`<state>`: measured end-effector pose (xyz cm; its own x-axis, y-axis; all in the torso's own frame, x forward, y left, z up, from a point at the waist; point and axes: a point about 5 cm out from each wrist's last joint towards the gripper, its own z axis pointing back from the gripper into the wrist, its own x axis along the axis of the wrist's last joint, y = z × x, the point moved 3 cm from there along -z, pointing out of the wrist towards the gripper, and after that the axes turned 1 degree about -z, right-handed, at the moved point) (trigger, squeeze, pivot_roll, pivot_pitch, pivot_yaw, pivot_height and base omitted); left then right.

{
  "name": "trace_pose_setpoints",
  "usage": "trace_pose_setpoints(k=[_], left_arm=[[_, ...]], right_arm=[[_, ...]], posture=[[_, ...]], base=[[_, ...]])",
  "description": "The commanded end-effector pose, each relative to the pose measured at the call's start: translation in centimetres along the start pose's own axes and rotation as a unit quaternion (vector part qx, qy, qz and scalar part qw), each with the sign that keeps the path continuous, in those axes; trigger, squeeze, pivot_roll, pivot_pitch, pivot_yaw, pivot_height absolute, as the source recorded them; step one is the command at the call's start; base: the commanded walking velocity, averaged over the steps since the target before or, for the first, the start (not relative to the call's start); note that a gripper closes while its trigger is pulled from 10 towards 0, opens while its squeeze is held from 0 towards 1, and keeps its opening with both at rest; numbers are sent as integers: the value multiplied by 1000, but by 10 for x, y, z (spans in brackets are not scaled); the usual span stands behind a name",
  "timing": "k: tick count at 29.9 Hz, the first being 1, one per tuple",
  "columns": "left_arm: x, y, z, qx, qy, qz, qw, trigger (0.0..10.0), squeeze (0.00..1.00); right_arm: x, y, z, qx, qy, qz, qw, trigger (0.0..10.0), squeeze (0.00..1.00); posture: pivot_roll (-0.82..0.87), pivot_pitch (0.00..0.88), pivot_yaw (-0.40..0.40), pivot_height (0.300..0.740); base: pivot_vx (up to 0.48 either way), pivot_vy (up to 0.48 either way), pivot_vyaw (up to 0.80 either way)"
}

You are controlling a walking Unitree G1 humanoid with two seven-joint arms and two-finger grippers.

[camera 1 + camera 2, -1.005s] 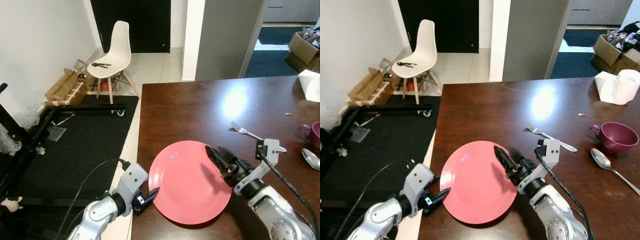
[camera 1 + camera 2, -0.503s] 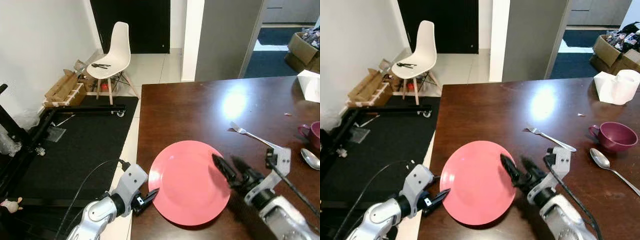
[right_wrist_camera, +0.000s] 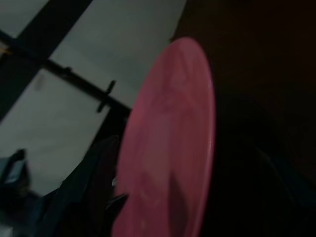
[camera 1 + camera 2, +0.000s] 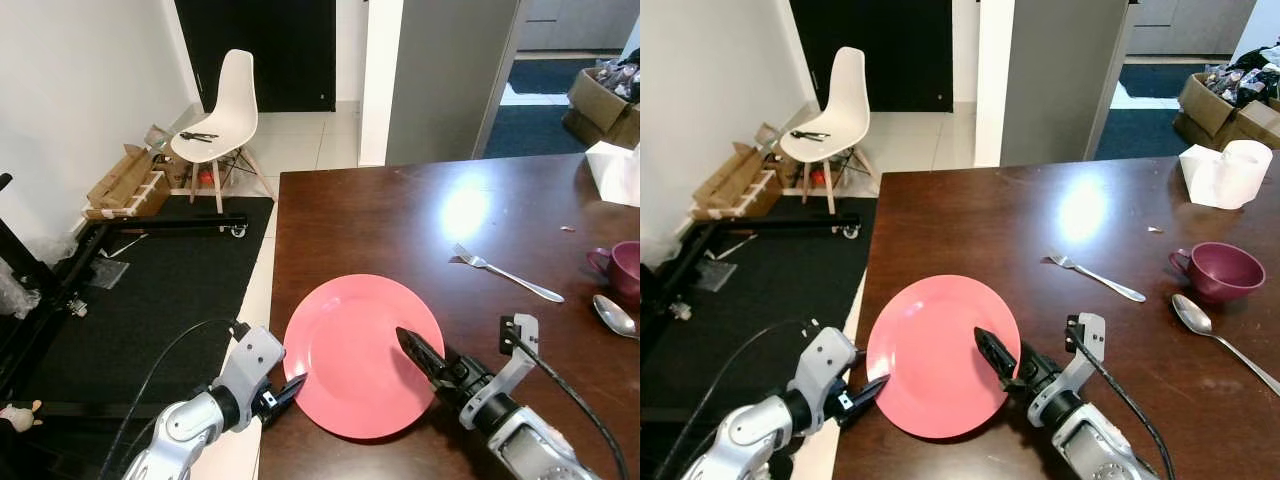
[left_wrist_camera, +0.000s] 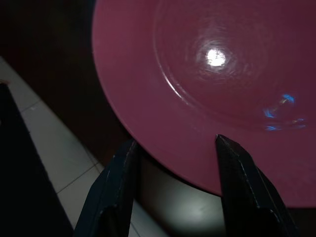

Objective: Setting the table

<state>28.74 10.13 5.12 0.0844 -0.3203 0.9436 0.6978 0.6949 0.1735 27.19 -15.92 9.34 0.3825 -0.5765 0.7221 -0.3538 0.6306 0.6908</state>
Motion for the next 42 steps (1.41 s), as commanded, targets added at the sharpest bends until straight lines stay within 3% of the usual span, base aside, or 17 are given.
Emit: trace_pose_setpoints(k=[1, 2, 3, 4, 15, 26, 29, 30, 31, 33, 34, 36, 37, 38, 39, 40, 42], left_arm=[[-32, -23, 3, -41, 65, 21, 997, 10000, 0], [-33, -24, 3, -42, 65, 21, 997, 10000, 0], [-33, -24, 3, -42, 65, 21, 997, 10000, 0], [-33, -24, 3, -43, 65, 21, 997, 10000, 0], [-32, -26, 3, -48, 63, 20, 997, 10000, 0], [-31, -26, 3, -45, 57, 25, 997, 10000, 0], [-5, -11, 0, -27, 12, 28, 999, 10000, 0], [-5, -11, 0, -27, 12, 28, 999, 10000, 0], [8, -3, 0, -21, -11, 29, 999, 10000, 0], [65, 26, 7, -13, -95, 37, 995, 10000, 0], [65, 26, 7, -13, -95, 37, 995, 10000, 0], [105, 42, 19, -21, -154, 40, 987, 10000, 0], [105, 42, 19, -21, -154, 40, 987, 10000, 0], [134, 54, 34, -34, -195, 45, 979, 10000, 0], [134, 54, 34, -34, -195, 45, 979, 10000, 0], [152, 61, 47, -47, -223, 55, 972, 10000, 0], [160, 64, 54, -52, -236, 63, 968, 10000, 0]], right_arm=[[-23, 13, -10, 38, 41, -30, 998, 10000, 0], [-32, 18, -9, 61, 64, -44, 995, 3569, 0], [-32, 18, -9, 61, 64, -44, 995, 3569, 0], [-34, 19, -8, 66, 69, -52, 994, 0, 0], [-53, 29, 1, 109, 111, -93, 983, 0, 0], [-41, 34, 1, 127, 74, -107, 983, 0, 0], [-26, 36, -2, 133, 39, -99, 985, 0, 0], [-26, 36, -2, 133, 39, -99, 985, 0, 0], [-21, 38, -2, 136, 30, -95, 986, 0, 0], [-8, 42, -6, 139, 12, -64, 988, 0, 0], [-8, 42, -6, 139, 12, -64, 988, 0, 0], [2, 44, -9, 135, -7, -44, 990, 0, 0], [2, 44, -9, 135, -7, -44, 990, 0, 0], [15, 42, -13, 121, -35, -27, 992, 1569, 0], [15, 42, -13, 121, -35, -27, 992, 1569, 0], [28, 43, -14, 121, -58, -18, 991, 10000, 0], [35, 46, -15, 126, -69, -10, 990, 10000, 0]], posture=[[-163, 0, 110, 740], [-162, 0, 109, 740], [-162, 0, 109, 740], [-162, 0, 109, 740], [-163, 0, 111, 740], [-158, 0, 113, 740], [-158, 0, 113, 740], [-158, 0, 113, 740], [-154, 0, 115, 740], [-147, 0, 118, 740], [-147, 0, 118, 740], [-147, 0, 118, 740], [-147, 0, 118, 740], [-140, 0, 124, 740], [-140, 0, 124, 740], [-140, 0, 124, 740], [-140, 0, 124, 740]], base=[[0, 0, 0], [0, 0, 0], [0, 0, 0], [0, 0, 0], [0, 0, 0], [0, 0, 0], [0, 0, 0], [0, 0, 0], [0, 0, 0], [0, 0, 0], [0, 0, 0], [0, 0, 0], [0, 0, 0], [0, 0, 0], [0, 0, 0], [0, 0, 0], [0, 0, 0]])
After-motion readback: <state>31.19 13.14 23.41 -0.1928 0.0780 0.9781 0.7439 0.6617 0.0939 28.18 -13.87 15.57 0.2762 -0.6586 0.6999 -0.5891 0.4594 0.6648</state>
